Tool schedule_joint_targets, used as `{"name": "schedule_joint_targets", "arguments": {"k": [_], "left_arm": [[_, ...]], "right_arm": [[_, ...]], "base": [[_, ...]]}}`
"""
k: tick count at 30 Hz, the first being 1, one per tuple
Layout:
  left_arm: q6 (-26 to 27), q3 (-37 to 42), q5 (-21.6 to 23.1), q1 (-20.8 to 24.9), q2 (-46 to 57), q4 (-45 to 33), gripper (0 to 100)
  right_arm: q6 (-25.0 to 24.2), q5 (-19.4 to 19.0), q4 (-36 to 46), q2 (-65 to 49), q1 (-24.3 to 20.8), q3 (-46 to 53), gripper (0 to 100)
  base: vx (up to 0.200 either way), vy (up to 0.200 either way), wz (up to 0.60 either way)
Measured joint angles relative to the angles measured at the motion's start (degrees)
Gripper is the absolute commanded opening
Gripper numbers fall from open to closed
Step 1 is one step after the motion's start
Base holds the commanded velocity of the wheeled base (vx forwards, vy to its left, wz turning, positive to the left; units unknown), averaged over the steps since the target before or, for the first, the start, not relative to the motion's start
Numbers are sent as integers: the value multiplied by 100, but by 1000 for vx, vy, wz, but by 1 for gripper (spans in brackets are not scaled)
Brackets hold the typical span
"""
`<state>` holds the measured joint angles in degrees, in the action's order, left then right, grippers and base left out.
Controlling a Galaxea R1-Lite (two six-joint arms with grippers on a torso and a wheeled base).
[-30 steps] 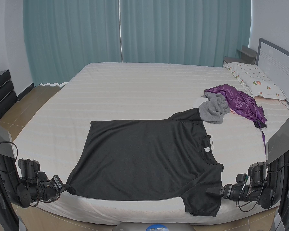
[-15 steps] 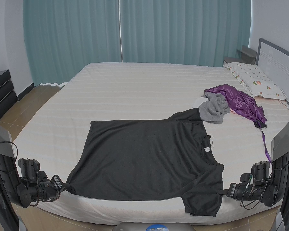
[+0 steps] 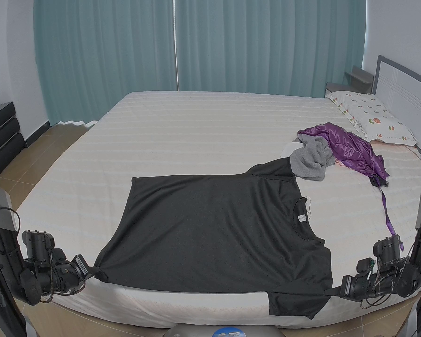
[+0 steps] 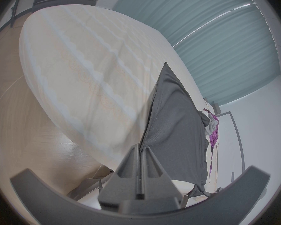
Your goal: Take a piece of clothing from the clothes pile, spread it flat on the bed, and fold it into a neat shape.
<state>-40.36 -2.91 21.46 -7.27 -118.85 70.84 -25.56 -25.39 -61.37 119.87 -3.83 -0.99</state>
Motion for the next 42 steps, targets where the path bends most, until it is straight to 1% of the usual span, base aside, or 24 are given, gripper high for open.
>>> {"name": "schedule_joint_targets", "arguments": {"k": [4,9,12,17,25,28,32,42], "left_arm": [[218,121,-11,-4,123,-28,0],[366,177,-41,-28,247,-173,0],[489,187,-61,-44,347,-491,0],[875,193,-68,-76,658,-1243,0],[1359,193,-85,-157,1336,-2377,0],[1524,193,-183,-163,1612,-2725,0],[1704,193,-433,-160,1896,-2995,0],[2194,193,-673,-150,2119,-3485,0]], "right_arm": [[178,-110,797,-529,55,0,0],[391,-173,1531,-1034,130,-2,0],[450,-184,1857,-1320,162,0,0],[551,-184,2369,-1694,183,0,0],[745,-154,2905,-2116,221,-2,0],[837,-140,3143,-2254,257,-2,0],[951,-138,3411,-2428,328,-2,0],[1279,-134,4063,-2844,519,-2,0]], "base": [[0,0,0],[0,0,0],[0,0,0],[0,0,0],[0,0,0],[0,0,0],[0,0,0],[0,0,0]]}}
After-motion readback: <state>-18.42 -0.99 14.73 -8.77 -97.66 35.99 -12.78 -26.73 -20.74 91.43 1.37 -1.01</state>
